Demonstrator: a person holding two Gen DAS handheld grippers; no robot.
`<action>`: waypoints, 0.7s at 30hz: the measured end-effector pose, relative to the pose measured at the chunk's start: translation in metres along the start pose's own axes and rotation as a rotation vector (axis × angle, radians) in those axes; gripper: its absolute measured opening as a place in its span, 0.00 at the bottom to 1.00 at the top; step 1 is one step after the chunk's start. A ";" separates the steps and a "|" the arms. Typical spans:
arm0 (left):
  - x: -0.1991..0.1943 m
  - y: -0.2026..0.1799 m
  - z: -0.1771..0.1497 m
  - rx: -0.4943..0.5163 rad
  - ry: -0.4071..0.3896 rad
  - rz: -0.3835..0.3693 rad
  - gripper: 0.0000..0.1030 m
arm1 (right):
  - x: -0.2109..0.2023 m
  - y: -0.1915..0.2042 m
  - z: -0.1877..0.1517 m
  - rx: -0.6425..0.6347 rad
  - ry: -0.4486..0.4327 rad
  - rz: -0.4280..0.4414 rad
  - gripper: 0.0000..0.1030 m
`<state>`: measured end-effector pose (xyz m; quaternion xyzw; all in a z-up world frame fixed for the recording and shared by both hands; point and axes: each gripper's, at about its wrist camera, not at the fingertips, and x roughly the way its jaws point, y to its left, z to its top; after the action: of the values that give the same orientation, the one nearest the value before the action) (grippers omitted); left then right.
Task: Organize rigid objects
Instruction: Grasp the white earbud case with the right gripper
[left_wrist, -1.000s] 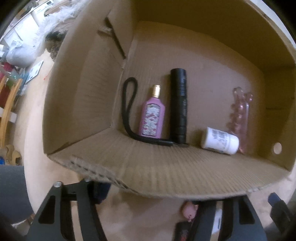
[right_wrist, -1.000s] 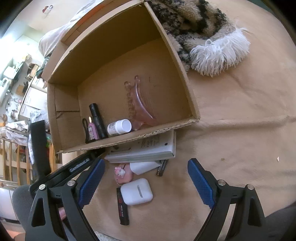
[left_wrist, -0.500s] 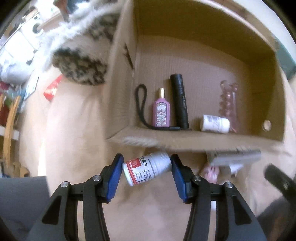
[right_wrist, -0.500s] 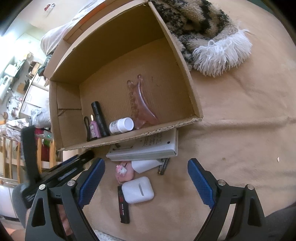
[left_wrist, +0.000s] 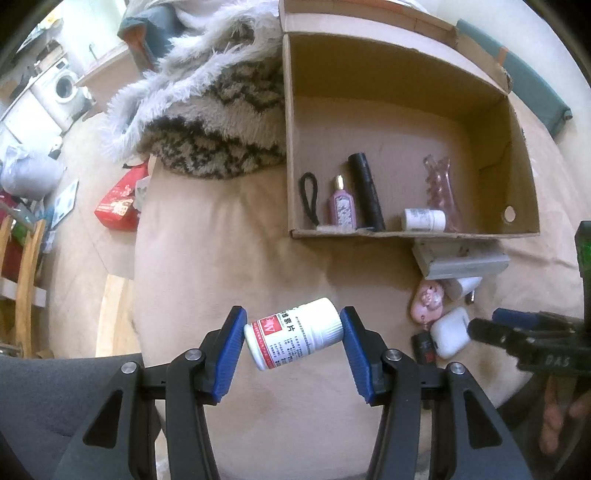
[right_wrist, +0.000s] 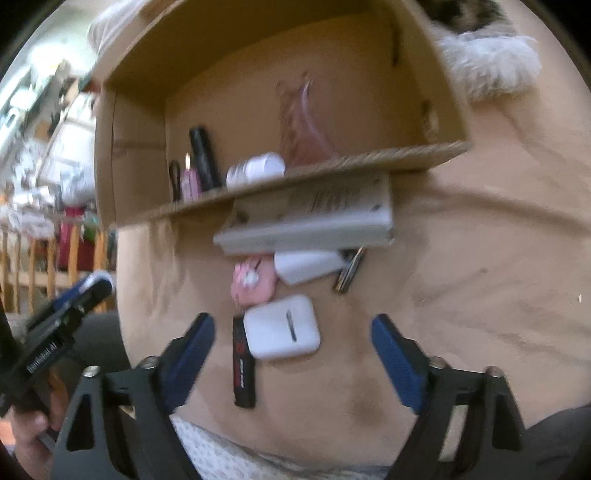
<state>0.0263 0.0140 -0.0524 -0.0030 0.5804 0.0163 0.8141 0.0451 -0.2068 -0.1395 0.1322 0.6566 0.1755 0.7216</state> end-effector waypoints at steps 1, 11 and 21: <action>0.008 -0.003 0.000 -0.006 0.005 -0.004 0.47 | 0.004 0.002 0.000 -0.010 0.013 -0.003 0.77; 0.024 0.009 0.003 -0.090 0.066 -0.064 0.47 | 0.045 0.027 -0.002 -0.137 0.112 -0.083 0.65; 0.027 0.007 0.003 -0.093 0.071 -0.059 0.47 | 0.033 0.014 -0.009 -0.135 0.090 -0.222 0.57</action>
<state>0.0374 0.0213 -0.0770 -0.0584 0.6071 0.0192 0.7922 0.0373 -0.1800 -0.1642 0.0021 0.6855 0.1442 0.7137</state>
